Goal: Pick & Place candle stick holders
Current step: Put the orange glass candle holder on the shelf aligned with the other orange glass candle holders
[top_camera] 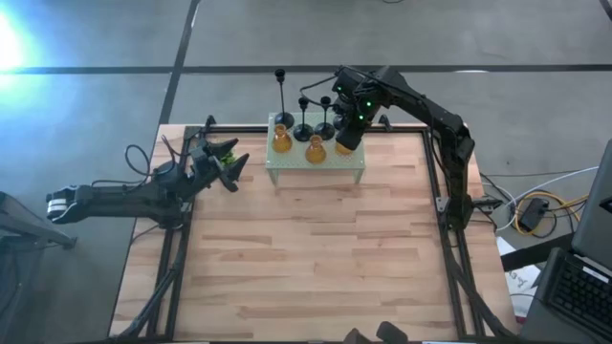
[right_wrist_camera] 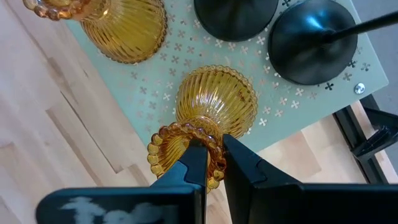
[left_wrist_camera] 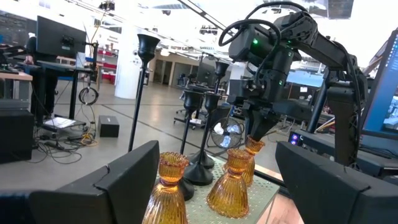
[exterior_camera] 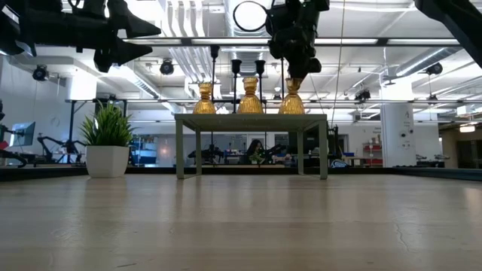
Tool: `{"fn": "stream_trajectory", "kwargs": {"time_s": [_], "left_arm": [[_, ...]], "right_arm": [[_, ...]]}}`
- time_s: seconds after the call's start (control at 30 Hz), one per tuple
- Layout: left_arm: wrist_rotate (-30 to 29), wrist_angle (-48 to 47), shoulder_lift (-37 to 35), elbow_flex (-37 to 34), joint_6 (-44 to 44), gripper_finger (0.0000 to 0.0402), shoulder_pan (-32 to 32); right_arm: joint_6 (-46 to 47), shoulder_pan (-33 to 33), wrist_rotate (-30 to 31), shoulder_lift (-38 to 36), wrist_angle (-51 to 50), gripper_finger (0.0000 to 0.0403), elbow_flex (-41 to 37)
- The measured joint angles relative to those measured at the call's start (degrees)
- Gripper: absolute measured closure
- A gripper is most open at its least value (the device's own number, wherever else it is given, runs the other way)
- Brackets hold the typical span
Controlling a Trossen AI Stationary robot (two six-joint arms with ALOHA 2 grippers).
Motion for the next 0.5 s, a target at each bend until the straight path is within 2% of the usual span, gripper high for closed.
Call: {"fn": "stream_trajectory", "kwargs": {"time_s": [0.27,0.5], "left_arm": [[0.0,0.0,0.0,0.0,0.0,0.0076,0.0],[0.0,0.0,0.0,0.0,0.0,0.0076,0.0]], "right_arm": [[-0.3,-0.2,-0.1,-0.2,0.2,0.0382,-1.1],[-0.4,-0.1,2.6,-0.2,0.5,0.0355,-1.1]]}}
